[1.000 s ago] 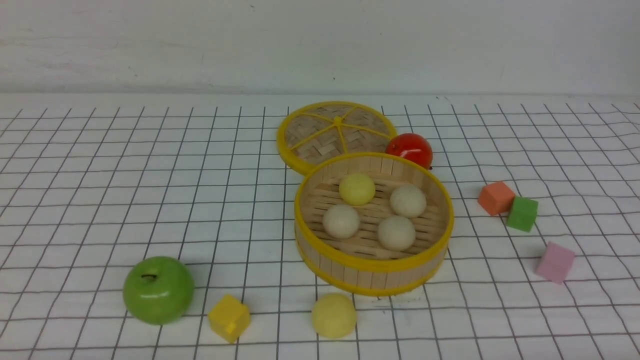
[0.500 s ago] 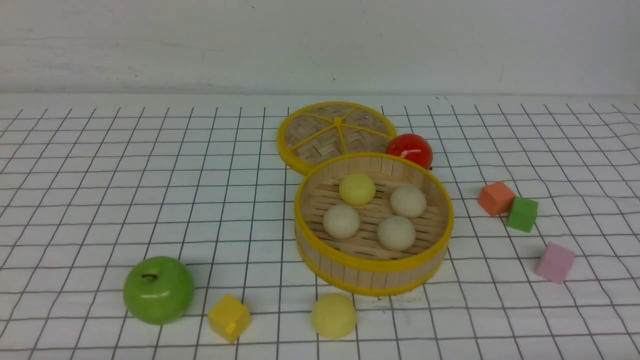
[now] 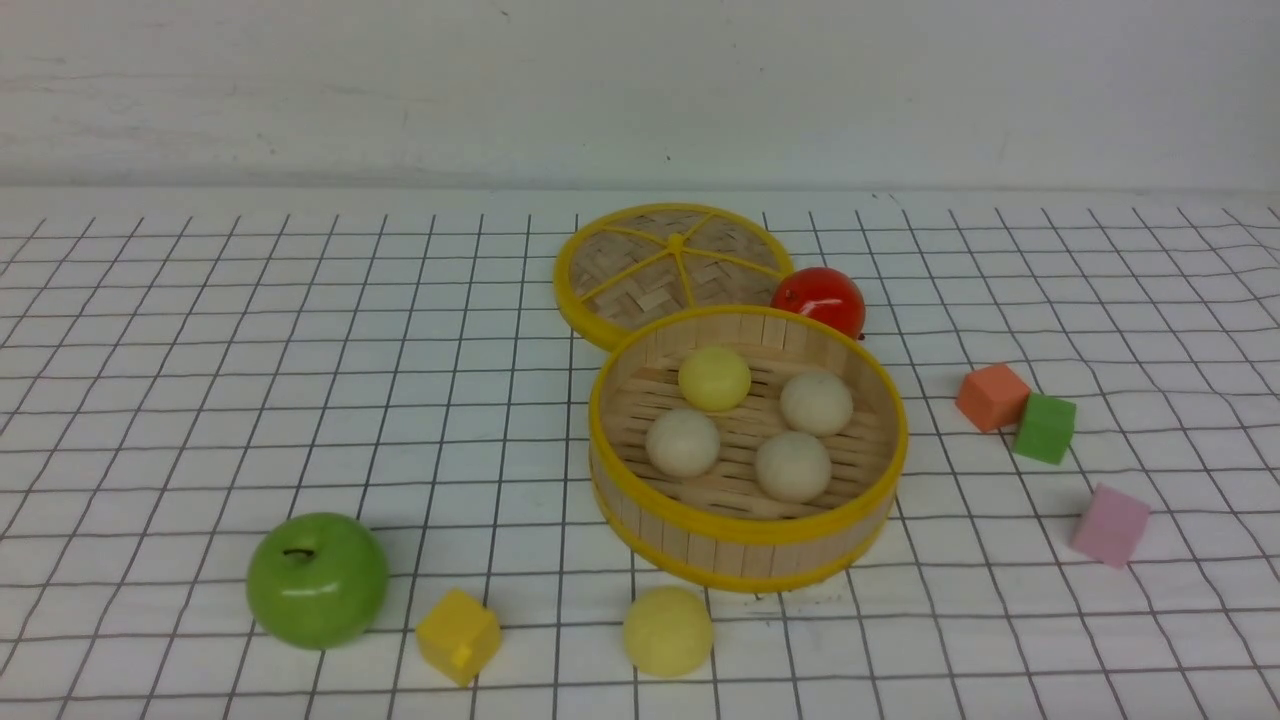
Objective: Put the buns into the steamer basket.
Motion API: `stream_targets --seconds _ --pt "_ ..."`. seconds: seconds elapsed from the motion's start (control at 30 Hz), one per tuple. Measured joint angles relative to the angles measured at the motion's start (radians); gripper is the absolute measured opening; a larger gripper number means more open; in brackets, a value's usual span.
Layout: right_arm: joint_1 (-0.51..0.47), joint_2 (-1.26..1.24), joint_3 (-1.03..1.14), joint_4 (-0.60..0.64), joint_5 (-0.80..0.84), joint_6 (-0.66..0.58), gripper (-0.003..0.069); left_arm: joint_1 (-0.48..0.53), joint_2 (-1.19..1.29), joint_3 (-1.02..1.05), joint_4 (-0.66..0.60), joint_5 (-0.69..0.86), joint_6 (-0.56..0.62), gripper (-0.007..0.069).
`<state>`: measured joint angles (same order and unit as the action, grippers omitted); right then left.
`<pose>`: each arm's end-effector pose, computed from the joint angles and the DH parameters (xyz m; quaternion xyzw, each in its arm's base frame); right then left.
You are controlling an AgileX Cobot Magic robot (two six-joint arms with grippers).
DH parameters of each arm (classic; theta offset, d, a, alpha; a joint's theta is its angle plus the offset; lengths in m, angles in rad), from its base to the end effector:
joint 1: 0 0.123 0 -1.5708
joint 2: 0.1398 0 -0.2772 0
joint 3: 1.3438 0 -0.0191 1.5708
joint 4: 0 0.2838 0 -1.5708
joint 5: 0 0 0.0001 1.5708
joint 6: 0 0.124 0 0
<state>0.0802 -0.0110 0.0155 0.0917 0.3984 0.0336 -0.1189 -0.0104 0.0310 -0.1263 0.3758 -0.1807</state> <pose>0.1234 0.0143 0.1627 0.0049 0.8090 0.0725 0.5834 0.1235 -0.0205 0.1592 -0.0586 0.8045 -0.1406 0.5741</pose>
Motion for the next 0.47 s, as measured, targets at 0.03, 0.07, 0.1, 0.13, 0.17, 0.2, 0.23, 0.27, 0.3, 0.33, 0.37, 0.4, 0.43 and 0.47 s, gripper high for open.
stream_targets --seconds 0.03,0.07,0.1,0.13,0.17,0.2,0.23,0.27,0.3,0.33,0.37,0.4,0.43,0.47 --pt "0.000 0.000 0.000 0.000 0.000 0.000 0.0057 0.000 0.000 0.000 0.000 0.000 0.000 -0.0013" --pt "0.000 0.000 0.000 0.000 0.000 0.000 0.0059 0.000 0.000 0.000 0.000 0.000 0.000 -0.0013" --pt "0.000 0.000 0.000 0.000 0.000 0.000 0.0061 0.000 0.000 0.000 0.000 0.000 0.000 -0.0013" --pt "0.000 0.000 0.000 0.000 0.000 0.000 0.0062 0.000 0.000 0.000 0.000 0.000 0.000 -0.0013" --pt "0.000 0.000 0.000 0.000 0.000 0.000 0.0064 0.000 0.000 0.000 0.000 0.000 0.000 -0.0013" --pt "0.000 0.000 0.000 0.000 0.000 0.000 0.0064 0.000 0.000 0.000 0.000 0.000 0.000 -0.0013" --pt "0.000 0.000 0.000 0.000 0.000 0.000 0.0064 0.000 0.000 0.000 0.000 0.000 0.000 -0.0013" --pt "0.000 0.000 0.000 0.000 0.000 0.000 0.0067 0.000 0.000 0.000 0.000 0.000 0.000 -0.0011" --pt "0.000 0.000 0.000 0.000 0.000 0.000 0.0067 0.000 0.000 0.000 0.000 0.000 0.000 -0.0011" --pt "0.000 0.000 0.000 0.000 0.000 0.000 0.0069 0.000 0.000 0.000 0.000 0.000 0.000 -0.0010" --pt "0.000 0.000 0.000 0.000 0.000 0.000 0.0070 0.000 0.000 0.000 0.000 0.000 0.000 -0.0008" --pt "0.000 0.000 0.000 0.000 0.000 0.000 0.0071 0.000 0.000 0.000 0.000 0.000 0.000 -0.0006" --pt "0.000 0.000 0.000 0.000 0.000 0.000 0.0071 0.000 0.000 0.000 0.000 0.000 0.000 -0.0006" --pt "0.000 0.000 0.000 0.000 0.000 0.000 0.0074 0.000 0.000 0.000 0.000 0.000 0.000 -0.0005"
